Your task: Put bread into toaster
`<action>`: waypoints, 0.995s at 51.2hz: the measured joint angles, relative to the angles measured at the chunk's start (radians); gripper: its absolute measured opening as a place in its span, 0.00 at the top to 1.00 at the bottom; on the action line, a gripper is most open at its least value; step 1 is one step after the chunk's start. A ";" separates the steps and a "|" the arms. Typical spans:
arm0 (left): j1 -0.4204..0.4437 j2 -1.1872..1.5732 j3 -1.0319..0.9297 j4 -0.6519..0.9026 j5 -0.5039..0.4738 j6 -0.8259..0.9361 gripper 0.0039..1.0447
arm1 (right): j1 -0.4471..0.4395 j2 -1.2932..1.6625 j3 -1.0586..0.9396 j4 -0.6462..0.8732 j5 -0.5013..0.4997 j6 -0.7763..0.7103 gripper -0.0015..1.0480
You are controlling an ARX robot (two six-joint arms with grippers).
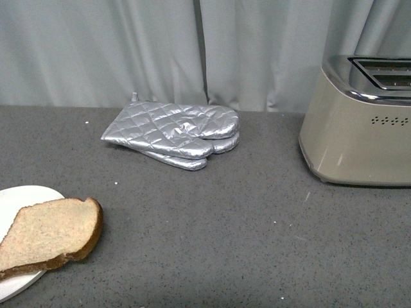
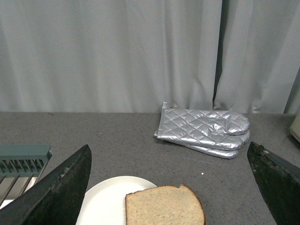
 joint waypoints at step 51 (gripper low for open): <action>0.000 0.000 0.000 0.000 0.000 0.000 0.06 | 0.000 0.000 0.000 0.000 0.000 0.000 0.09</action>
